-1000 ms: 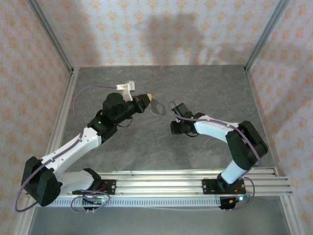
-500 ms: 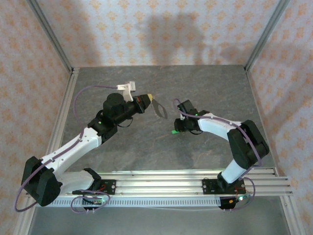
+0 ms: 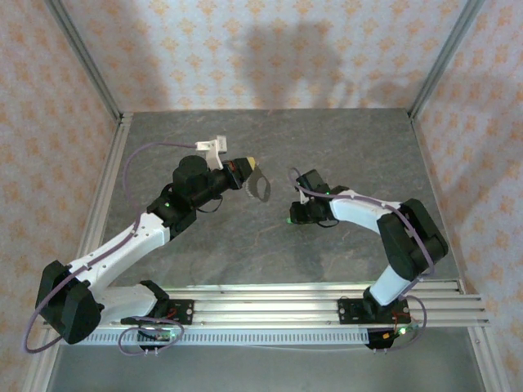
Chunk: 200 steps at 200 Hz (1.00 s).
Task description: Put the keys on the keyring
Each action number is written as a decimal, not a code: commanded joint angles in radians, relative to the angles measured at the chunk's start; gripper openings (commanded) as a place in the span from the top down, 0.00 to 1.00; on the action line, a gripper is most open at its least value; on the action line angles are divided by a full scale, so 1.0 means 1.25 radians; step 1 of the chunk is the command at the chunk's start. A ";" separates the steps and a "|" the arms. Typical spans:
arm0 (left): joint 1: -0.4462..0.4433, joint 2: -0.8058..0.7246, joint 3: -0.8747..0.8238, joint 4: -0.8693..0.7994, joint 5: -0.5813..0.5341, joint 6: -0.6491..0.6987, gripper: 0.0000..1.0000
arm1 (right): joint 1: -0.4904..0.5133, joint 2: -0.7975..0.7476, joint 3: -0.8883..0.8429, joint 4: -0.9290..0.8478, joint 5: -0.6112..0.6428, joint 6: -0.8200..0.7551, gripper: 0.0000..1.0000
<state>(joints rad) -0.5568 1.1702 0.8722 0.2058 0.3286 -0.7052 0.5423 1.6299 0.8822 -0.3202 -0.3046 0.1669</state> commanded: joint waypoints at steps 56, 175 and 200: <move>-0.009 0.006 0.037 0.028 -0.014 0.017 1.00 | 0.001 -0.060 -0.055 0.014 0.006 0.037 0.77; -0.011 0.005 0.044 0.016 -0.014 0.023 1.00 | -0.007 0.029 0.069 -0.021 0.089 0.004 0.63; -0.011 0.004 0.043 0.017 -0.015 0.023 1.00 | -0.015 0.047 0.074 -0.021 0.088 0.003 0.63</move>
<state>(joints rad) -0.5571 1.1812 0.8894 0.2058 0.3286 -0.7048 0.5373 1.6676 0.9466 -0.3286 -0.2279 0.1848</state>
